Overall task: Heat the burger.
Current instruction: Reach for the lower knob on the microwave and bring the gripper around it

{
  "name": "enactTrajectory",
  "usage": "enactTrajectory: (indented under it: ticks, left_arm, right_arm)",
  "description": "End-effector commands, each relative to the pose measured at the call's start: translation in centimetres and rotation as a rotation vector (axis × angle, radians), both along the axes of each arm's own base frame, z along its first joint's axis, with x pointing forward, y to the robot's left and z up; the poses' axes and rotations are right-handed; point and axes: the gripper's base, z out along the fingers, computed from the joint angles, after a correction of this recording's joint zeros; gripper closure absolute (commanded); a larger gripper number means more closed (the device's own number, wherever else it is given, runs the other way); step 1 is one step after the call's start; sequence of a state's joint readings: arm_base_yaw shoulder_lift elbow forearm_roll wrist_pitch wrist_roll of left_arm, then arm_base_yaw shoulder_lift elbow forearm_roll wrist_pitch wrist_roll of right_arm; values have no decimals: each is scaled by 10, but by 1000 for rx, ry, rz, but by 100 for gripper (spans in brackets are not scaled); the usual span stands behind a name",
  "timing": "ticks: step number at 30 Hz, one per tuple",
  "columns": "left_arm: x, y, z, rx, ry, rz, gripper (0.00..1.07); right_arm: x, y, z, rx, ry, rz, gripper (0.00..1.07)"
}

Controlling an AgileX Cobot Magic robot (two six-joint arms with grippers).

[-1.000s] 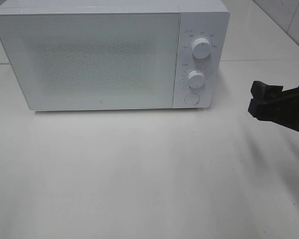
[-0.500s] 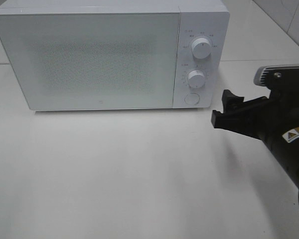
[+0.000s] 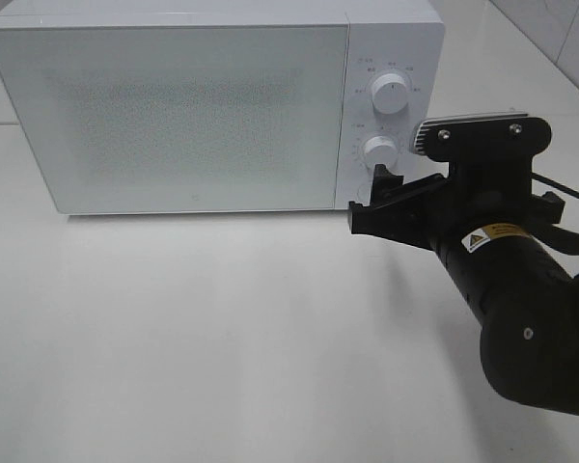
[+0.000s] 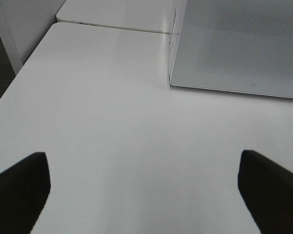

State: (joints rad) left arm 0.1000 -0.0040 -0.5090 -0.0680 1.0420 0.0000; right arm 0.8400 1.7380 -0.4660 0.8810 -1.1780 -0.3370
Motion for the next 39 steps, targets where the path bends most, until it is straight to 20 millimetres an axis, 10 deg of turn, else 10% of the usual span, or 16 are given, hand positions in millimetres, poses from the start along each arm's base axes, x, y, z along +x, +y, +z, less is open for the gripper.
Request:
enactTrajectory:
  ticks: [1, 39]
  left_arm:
    - [-3, -1, -1, -6, -26, -1, 6]
    - [-3, -1, -1, -5, -26, -1, 6]
  right_arm:
    - [4, 2, 8, 8, -63, -9, 31]
    - [95, 29, -36, 49, 1, -16, 31]
